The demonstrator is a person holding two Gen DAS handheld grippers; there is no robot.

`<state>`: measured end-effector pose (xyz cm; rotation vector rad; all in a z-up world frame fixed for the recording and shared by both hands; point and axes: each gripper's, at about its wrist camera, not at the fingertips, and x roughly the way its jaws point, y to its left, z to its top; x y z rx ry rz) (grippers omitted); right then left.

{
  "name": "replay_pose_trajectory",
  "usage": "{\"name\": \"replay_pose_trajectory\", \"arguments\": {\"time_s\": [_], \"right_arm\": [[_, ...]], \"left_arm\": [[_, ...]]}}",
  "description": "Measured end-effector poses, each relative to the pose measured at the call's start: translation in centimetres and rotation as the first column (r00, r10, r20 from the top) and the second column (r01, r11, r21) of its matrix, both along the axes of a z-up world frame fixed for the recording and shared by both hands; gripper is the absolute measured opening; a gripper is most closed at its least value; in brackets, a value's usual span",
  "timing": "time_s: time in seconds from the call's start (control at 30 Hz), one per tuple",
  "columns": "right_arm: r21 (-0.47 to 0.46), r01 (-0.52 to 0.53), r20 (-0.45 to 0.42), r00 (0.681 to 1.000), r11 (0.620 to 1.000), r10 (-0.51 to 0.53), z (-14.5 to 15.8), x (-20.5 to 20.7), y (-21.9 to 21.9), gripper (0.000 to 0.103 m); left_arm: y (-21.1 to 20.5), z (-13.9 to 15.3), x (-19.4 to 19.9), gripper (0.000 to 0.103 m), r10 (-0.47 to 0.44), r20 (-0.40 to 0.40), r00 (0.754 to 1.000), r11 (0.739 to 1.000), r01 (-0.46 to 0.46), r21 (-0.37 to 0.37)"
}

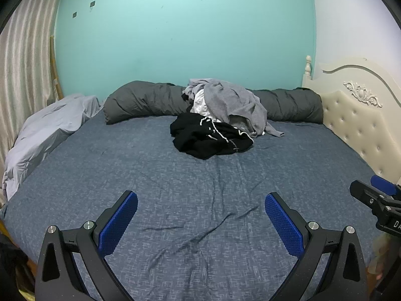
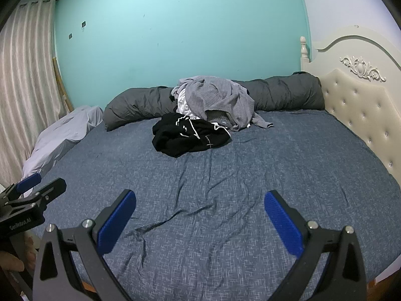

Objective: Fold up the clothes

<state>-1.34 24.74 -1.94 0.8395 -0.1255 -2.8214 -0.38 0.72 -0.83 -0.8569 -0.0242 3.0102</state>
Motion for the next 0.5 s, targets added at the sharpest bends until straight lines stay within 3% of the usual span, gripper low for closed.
{"name": "replay_pose_trajectory", "arguments": {"time_s": [0.5], "right_arm": [[0.005,-0.002,0.013,1.000,1.000,0.002,-0.30,-0.60,-0.06,0.103]], "left_arm": [[-0.13,0.11,-0.45,0.103,-0.009,0.007,1.000,1.000,0.008,0.009]]}}
